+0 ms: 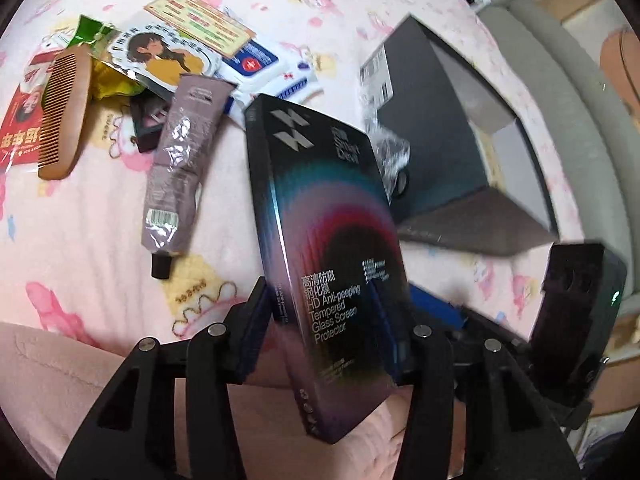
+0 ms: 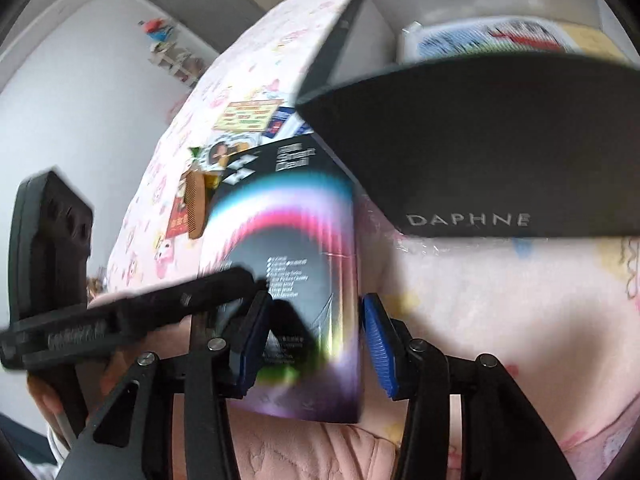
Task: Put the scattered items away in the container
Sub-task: 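Grasp the Smart Devil box with the right gripper and lift it, then lower the Smart Devil box into the shoebox beside the art kit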
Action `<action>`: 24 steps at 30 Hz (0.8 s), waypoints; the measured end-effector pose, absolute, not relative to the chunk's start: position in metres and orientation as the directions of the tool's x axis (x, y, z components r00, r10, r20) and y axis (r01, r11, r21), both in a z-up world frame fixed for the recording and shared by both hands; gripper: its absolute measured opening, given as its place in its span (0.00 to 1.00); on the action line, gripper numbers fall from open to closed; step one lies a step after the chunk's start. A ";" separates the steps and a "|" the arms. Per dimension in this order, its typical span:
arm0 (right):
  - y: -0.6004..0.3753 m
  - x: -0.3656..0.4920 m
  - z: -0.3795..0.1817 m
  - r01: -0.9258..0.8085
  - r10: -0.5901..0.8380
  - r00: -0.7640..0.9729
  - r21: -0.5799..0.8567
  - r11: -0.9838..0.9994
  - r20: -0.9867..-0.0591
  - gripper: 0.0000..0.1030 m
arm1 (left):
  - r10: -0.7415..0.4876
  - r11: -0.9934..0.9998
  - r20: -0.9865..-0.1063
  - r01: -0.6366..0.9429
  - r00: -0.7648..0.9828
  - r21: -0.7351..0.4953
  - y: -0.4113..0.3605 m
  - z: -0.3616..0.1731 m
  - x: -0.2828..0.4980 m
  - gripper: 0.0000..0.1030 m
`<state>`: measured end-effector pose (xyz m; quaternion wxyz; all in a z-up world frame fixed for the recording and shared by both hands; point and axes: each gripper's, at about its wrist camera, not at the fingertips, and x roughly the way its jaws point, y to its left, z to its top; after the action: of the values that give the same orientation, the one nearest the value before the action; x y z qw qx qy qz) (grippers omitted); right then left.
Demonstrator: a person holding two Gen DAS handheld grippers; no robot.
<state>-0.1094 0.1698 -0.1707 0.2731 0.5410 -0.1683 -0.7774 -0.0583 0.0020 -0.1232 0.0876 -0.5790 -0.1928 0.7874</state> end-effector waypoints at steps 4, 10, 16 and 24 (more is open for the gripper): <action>0.163 -0.106 -0.158 0.275 -0.585 -0.301 0.519 -0.809 -0.753 0.40 | 0.357 -0.916 -0.867 0.052 -0.347 -0.398 0.005 -0.113 -0.056 0.45; 0.160 -0.094 -0.126 0.397 -0.603 -0.379 0.465 -0.791 -0.702 0.40 | 0.326 -0.934 -0.859 0.005 -0.395 -0.357 0.004 -0.076 -0.047 0.45; 0.181 -0.092 -0.083 0.430 -0.570 -0.458 0.391 -0.814 -0.683 0.40 | 0.378 -0.917 -0.819 -0.052 -0.431 -0.396 0.013 -0.048 -0.058 0.45; 0.221 -0.110 -0.059 0.350 -0.486 -0.536 0.342 -0.872 -0.691 0.40 | 0.492 -0.867 -0.777 -0.139 -0.393 -0.479 0.051 -0.038 -0.092 0.45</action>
<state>-0.1103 0.2213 -0.0587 0.2395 0.4181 -0.0813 -0.8725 -0.0921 0.0511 -0.0377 0.1931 -0.5162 -0.1710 0.8167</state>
